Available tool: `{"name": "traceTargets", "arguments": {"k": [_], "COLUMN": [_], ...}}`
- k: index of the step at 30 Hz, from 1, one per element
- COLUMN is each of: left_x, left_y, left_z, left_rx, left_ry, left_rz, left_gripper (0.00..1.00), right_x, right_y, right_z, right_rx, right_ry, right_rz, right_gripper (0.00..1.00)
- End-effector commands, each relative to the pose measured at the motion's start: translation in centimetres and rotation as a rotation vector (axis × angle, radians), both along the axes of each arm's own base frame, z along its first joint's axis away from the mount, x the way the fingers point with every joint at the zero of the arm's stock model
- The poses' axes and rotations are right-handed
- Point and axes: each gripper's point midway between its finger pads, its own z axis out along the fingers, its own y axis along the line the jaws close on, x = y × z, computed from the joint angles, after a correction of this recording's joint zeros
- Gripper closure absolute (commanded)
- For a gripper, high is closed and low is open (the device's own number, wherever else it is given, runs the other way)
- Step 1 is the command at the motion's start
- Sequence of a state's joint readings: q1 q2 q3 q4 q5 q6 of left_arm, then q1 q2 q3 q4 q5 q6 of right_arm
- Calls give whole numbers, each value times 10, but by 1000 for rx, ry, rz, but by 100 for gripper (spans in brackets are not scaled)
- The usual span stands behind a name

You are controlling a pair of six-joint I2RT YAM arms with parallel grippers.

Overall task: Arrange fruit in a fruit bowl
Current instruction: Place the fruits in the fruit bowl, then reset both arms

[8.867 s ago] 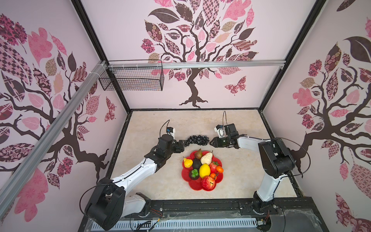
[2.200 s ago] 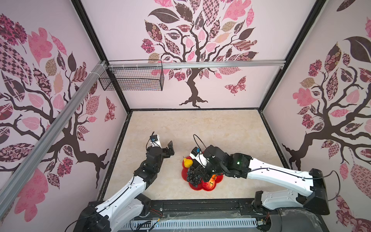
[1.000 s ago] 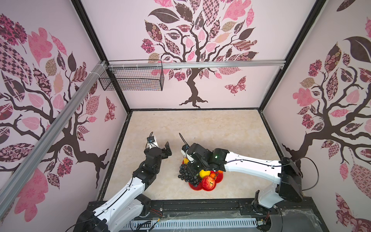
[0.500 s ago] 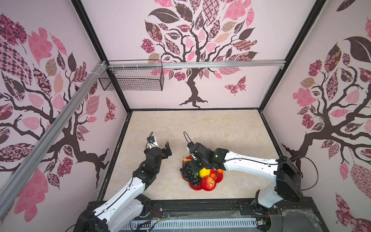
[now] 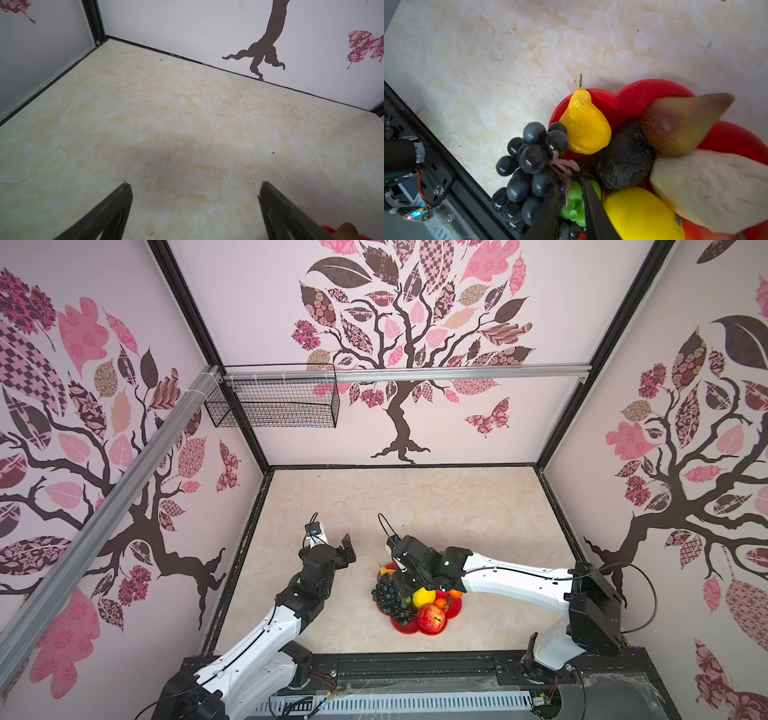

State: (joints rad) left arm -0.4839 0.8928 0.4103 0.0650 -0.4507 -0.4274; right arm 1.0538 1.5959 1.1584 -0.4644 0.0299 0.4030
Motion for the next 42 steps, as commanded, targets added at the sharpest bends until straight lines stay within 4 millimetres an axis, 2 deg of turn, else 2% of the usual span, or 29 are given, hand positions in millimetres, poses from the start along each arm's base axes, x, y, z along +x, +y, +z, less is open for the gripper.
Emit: {"name": "traceTargets", "arguments": {"k": [1, 5, 11, 15, 17, 19, 22, 25, 29, 32, 37, 42], "left_x": [-2, -2, -1, -1, -2, -3, -6, -7, -12, -13, 1, 35], "left_y": [3, 3, 0, -2, -3, 4, 28, 43, 74, 88, 91, 94], "left_z": [-5, -4, -3, 0, 5, 12, 18, 21, 26, 27, 32, 24], "left_rx": [-3, -5, -6, -18, -14, -10, -40, -59, 6, 62, 265, 386], "left_ry": [5, 5, 7, 1, -7, -30, -68, -101, -131, -160, -156, -110], "left_rz": [8, 6, -7, -17, -26, 8, 157, 259, 454, 551, 569, 499], "left_gripper": [2, 2, 2, 2, 2, 2, 2, 2, 2, 2, 2, 2], "right_x": [1, 1, 0, 8, 18, 34, 64, 96, 125, 127, 137, 153], "right_y": [0, -2, -6, -23, -41, -68, -119, -181, -268, -314, -350, -361], "right_z": [21, 34, 60, 89, 107, 124, 145, 151, 142, 117, 66, 32], "right_rx": [29, 56, 106, 122, 105, 84, 116, 163, 163, 42, -89, -225], "right_ry": [-23, -44, -86, -183, -271, -364, -486, -570, -699, -831, -846, -892], "right_rz": [5, 4, 5, -43, -89, -170, -329, -545, -828, -963, -1052, -1012], "right_gripper": [69, 63, 48, 25, 12, 2, 0, 0, 0, 0, 0, 0]}}
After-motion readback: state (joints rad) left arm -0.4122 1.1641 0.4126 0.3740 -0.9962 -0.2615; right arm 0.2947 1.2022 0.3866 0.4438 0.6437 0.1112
